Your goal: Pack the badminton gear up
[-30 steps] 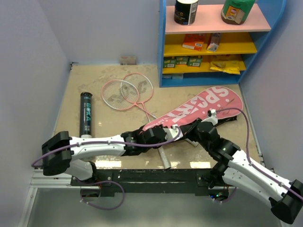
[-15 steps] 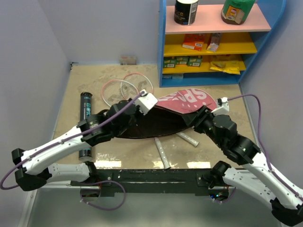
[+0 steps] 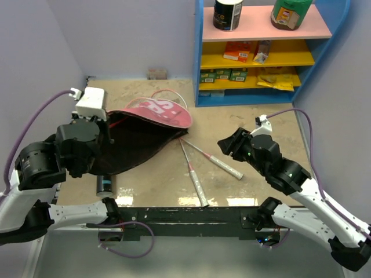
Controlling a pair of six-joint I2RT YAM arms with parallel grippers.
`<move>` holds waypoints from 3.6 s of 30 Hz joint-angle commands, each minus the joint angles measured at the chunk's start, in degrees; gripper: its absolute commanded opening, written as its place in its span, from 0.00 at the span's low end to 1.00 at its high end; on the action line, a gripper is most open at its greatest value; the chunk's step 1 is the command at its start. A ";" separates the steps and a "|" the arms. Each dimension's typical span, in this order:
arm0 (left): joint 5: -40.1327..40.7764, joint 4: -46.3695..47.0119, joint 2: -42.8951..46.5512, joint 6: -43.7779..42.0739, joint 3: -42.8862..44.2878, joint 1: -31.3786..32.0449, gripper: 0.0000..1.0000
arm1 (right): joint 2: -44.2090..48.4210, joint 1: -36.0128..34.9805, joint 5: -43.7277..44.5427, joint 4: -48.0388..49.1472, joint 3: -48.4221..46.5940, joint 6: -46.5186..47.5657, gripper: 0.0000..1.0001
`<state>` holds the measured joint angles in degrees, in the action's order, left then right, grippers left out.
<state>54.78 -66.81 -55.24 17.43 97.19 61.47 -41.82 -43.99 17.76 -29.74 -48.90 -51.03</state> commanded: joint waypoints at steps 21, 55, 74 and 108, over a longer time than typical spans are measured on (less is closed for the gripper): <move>-20.45 37.53 -15.33 -19.38 -21.32 -29.90 0.00 | -13.02 -0.13 -9.58 10.49 6.45 6.55 0.56; -48.89 26.03 -1.36 -8.03 -42.43 -34.75 0.00 | -55.91 -0.22 -7.83 12.68 -15.52 34.85 0.60; -53.11 31.03 -4.09 -4.60 -45.07 -34.67 0.00 | -58.02 -2.33 -12.22 15.32 -11.74 34.68 0.57; -38.88 35.86 1.01 -0.73 -46.03 -34.49 0.00 | -40.29 -7.77 -3.08 0.57 -8.66 25.98 0.00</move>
<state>9.65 -35.73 -55.79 14.85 49.87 27.00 -89.93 -49.01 10.59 -24.27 -57.49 -20.86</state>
